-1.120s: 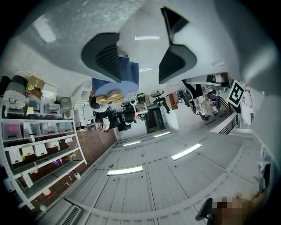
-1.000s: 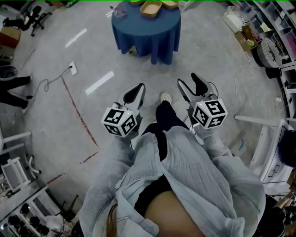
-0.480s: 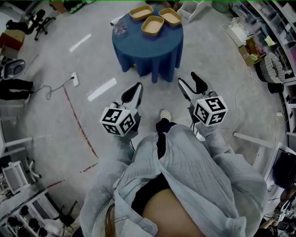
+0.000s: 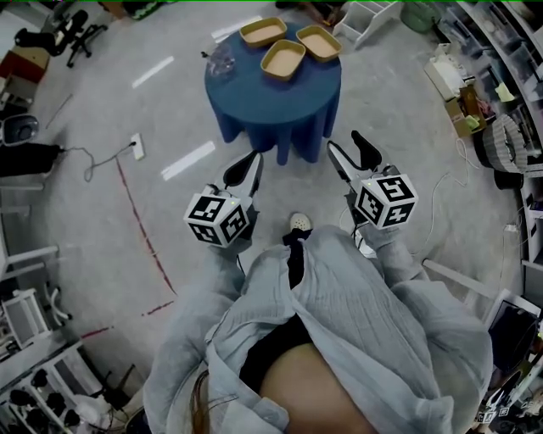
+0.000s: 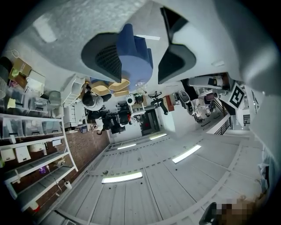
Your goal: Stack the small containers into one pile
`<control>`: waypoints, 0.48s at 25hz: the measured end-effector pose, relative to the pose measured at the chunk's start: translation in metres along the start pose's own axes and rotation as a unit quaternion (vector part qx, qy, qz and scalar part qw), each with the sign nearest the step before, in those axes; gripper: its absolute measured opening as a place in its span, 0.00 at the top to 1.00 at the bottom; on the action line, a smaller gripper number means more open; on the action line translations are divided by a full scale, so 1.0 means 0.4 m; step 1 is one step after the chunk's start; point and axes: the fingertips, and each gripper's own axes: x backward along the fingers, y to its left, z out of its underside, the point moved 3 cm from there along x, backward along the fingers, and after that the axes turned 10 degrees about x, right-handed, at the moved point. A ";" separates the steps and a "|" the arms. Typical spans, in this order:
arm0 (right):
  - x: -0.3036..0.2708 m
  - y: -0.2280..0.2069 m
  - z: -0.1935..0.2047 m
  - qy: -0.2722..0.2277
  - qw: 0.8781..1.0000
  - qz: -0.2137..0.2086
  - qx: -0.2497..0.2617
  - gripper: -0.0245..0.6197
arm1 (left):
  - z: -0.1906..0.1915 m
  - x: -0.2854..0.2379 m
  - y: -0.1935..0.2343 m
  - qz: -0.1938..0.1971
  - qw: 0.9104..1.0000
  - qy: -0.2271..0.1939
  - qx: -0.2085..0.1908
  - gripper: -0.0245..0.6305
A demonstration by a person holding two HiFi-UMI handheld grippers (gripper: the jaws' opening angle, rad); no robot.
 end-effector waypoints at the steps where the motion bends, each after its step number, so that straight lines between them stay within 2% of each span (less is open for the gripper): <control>1: -0.006 -0.007 -0.001 0.000 1.000 -0.001 0.000 0.56 | 0.000 -0.008 0.004 -0.002 1.000 0.001 0.000 0.94; 12: 0.000 -0.014 0.043 0.008 1.000 -0.002 -0.019 0.57 | 0.058 -0.024 -0.002 -0.013 1.000 0.017 0.013 0.94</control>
